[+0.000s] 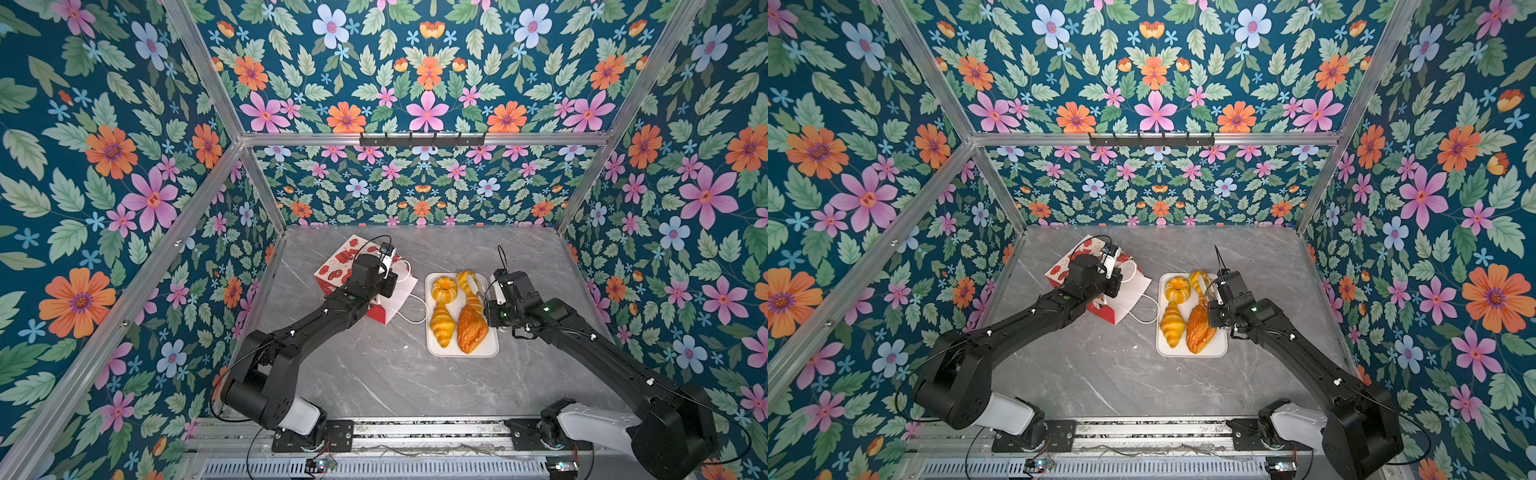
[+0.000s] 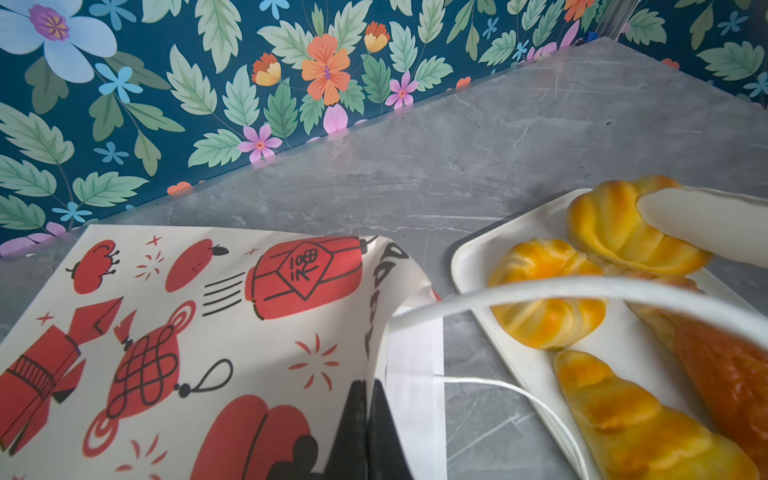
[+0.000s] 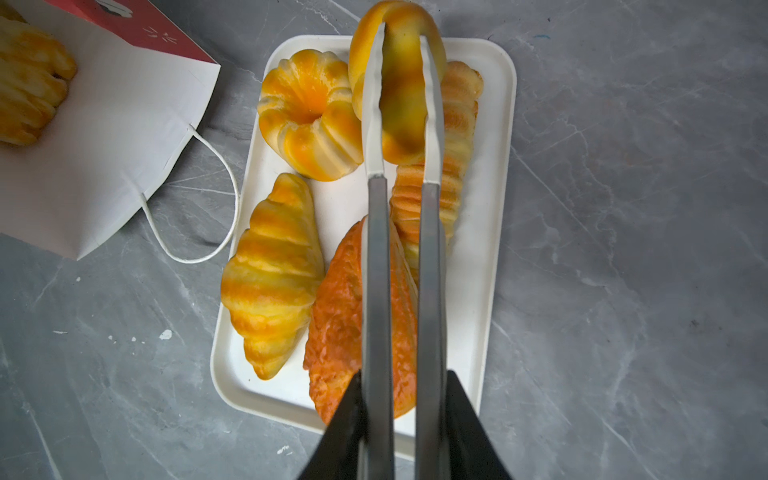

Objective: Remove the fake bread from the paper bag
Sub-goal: 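Lower the yellow striped bun onto the tray end farthest from the robot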

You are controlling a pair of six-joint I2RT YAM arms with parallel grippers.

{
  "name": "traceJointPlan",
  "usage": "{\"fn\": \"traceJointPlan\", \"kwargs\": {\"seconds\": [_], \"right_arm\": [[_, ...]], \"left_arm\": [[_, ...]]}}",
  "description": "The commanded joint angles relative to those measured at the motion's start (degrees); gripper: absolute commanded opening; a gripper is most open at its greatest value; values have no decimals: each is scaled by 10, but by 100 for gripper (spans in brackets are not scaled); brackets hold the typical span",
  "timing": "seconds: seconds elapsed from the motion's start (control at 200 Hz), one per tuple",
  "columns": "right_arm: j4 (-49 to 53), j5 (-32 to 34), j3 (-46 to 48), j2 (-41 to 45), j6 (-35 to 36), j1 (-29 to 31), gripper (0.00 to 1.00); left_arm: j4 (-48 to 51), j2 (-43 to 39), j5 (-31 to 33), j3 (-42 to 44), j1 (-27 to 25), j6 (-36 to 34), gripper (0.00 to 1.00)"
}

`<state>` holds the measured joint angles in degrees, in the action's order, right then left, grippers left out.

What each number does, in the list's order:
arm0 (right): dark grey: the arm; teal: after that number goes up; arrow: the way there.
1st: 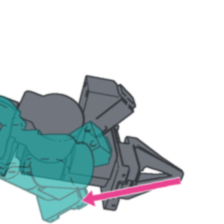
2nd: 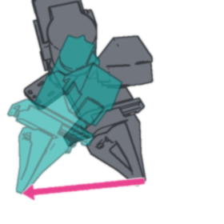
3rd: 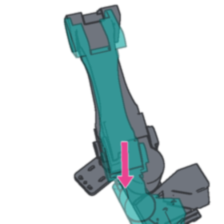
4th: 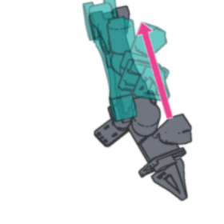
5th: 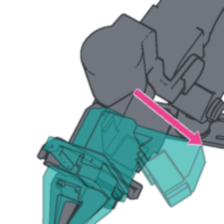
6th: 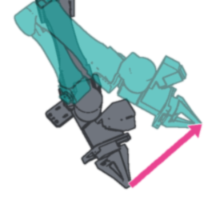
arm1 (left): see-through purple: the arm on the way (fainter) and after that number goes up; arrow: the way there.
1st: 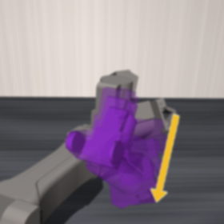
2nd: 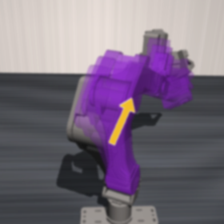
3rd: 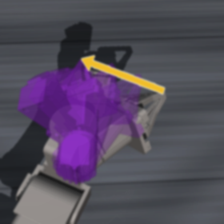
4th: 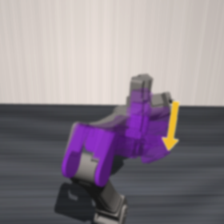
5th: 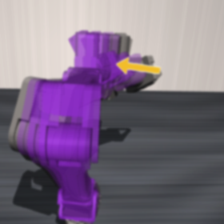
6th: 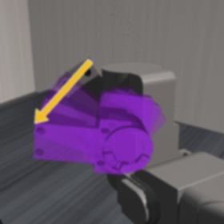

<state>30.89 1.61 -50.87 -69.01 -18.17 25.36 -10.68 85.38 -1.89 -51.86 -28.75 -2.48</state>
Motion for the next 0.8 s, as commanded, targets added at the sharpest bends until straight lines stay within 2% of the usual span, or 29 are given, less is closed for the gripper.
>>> {"fn": "traceJointPlan", "kwargs": {"seconds": [0.0,0.145,0.325,0.45,0.795], "right_arm": [[-29,-2,-11,-12,5,0,21],[-15,17,-7,-3,-5,0,21],[17,31,38,80,-37,-5,21],[35,28,51,102,-45,-6,21],[-1,14,-8,16,-28,-6,21]], "left_arm": [[-19,-4,-6,3,4,7,0],[-23,-2,-11,9,6,11,0],[-30,-1,-17,11,9,13,0],[-38,5,-23,12,11,14,0],[-44,-3,-28,21,13,18,0]]}}
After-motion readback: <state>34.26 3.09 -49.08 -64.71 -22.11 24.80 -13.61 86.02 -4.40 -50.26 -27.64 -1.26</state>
